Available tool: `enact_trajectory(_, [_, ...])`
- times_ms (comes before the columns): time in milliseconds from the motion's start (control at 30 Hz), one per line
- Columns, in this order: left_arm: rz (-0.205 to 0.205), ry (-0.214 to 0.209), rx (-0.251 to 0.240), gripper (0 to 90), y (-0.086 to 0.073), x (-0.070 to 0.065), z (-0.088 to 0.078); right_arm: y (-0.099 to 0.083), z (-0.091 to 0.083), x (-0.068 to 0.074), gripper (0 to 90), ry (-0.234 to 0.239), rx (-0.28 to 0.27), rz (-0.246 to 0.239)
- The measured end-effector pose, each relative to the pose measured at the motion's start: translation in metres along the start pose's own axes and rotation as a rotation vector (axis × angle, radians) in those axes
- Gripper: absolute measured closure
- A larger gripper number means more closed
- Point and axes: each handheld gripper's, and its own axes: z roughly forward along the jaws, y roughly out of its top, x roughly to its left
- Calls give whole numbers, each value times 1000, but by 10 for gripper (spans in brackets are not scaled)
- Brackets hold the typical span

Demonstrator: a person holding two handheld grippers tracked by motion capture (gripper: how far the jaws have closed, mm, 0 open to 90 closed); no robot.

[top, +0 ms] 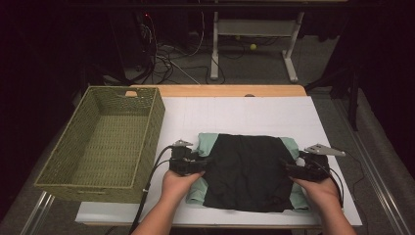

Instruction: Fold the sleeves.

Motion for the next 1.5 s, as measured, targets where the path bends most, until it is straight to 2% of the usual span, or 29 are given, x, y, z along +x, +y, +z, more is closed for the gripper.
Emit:
enact_trajectory(67, [-4,-36,-1,280,2,-1,3,-1,7,-1,201,26,23,8])
enact_trajectory(133, [19,-40,13,282,6,-4,6,-3,11,2,227,49,34,-1])
enact_trajectory(233, [31,-67,33,346,13,-8,11,-3,13,8,326,77,44,-32])
enact_trajectory(267, [32,-81,26,374,15,-10,11,-3,14,10,352,79,50,-47])
enact_trajectory(333, [55,-92,10,522,20,-14,11,-3,15,14,385,80,53,-70])
enact_trajectory(400, [84,-144,-17,609,26,-20,7,-3,15,15,388,73,54,-75])
enact_trajectory(500, [120,-215,-92,701,28,-25,-2,-4,14,15,395,75,55,-74])
enact_trajectory(533, [129,-223,-92,706,28,-25,-2,-4,14,14,396,76,55,-75])
enact_trajectory(600, [142,-190,-58,707,24,-21,3,-4,14,14,396,78,52,-78])
enact_trajectory(667, [111,-159,-34,702,18,-11,9,-3,14,14,396,81,44,-78])
enact_trajectory(733, [72,-145,-24,693,14,1,11,-2,13,15,388,75,36,-80])
enact_trajectory(800, [49,-137,0,641,12,8,13,0,14,16,370,76,25,-79])
enact_trajectory(833, [44,-137,12,590,12,10,15,1,14,16,354,76,25,-77])
enact_trajectory(967, [8,-190,44,430,11,12,23,6,22,17,318,90,46,-76])
enact_trajectory(1033, [10,-195,41,429,12,10,24,8,27,19,305,106,68,-70])
enact_trajectory(1100, [29,-207,58,430,13,8,26,9,32,20,313,127,89,-60])
enact_trajectory(1133, [42,-215,66,436,13,6,27,10,33,21,346,144,91,-54])
enact_trajectory(1233, [87,-215,63,599,13,0,24,11,31,27,546,182,79,-92])
enact_trajectory(1300, [108,-212,62,678,12,-2,20,12,26,29,666,176,53,-116])
enact_trajectory(1333, [113,-216,62,697,12,-2,19,12,24,29,696,175,39,-120])
enact_trajectory(1400, [110,-238,61,710,10,-3,17,13,19,25,724,141,13,-126])
enact_trajectory(1500, [110,-277,52,717,7,-8,16,16,13,10,741,88,-19,-96])
